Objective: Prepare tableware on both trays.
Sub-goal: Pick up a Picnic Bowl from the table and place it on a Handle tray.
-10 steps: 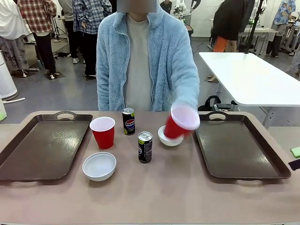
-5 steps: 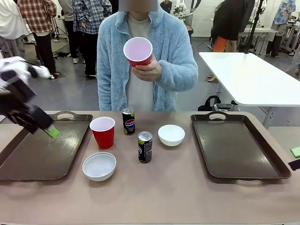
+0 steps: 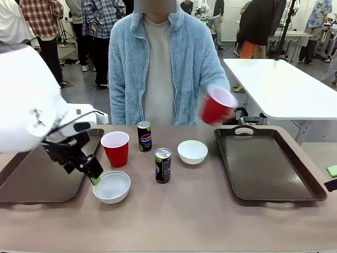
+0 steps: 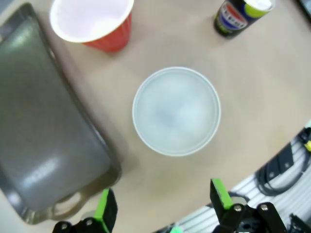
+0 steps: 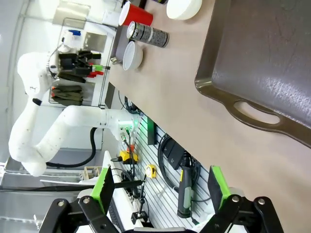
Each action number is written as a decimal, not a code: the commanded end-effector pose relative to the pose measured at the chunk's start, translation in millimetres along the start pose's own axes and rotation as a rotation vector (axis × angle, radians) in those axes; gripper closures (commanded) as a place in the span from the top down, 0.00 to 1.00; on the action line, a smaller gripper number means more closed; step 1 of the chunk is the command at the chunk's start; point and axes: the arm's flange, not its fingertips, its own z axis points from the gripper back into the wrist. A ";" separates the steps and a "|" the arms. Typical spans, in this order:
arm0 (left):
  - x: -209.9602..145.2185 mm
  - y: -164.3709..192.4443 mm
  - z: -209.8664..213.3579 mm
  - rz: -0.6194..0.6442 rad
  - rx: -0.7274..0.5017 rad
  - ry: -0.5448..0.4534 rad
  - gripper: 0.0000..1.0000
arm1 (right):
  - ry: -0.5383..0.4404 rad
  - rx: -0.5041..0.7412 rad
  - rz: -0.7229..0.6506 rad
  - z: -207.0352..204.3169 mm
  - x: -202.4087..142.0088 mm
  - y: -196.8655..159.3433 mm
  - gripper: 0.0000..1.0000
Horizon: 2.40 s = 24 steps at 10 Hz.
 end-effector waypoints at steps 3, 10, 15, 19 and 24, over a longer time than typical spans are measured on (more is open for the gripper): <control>-4.5 24.7 -64.3 0.129 -0.062 0.105 1.00 | -0.010 0.015 0.004 0.6 -0.4 -0.6 1.00; 2.9 2.9 -37.6 0.056 0.000 0.059 1.00 | -0.010 0.015 0.004 0.6 -0.4 -0.6 1.00; 50.8 -3.9 -56.7 0.106 0.042 0.077 1.00 | -0.010 0.015 0.004 0.6 -0.4 -0.6 1.00; 78.3 -2.5 -77.6 0.170 0.073 0.080 1.00 | -0.010 0.015 0.004 0.6 -0.4 -0.6 1.00; 82.1 6.2 -104.0 0.182 0.062 0.098 1.00 | -0.010 0.015 0.004 0.6 -0.4 -0.6 1.00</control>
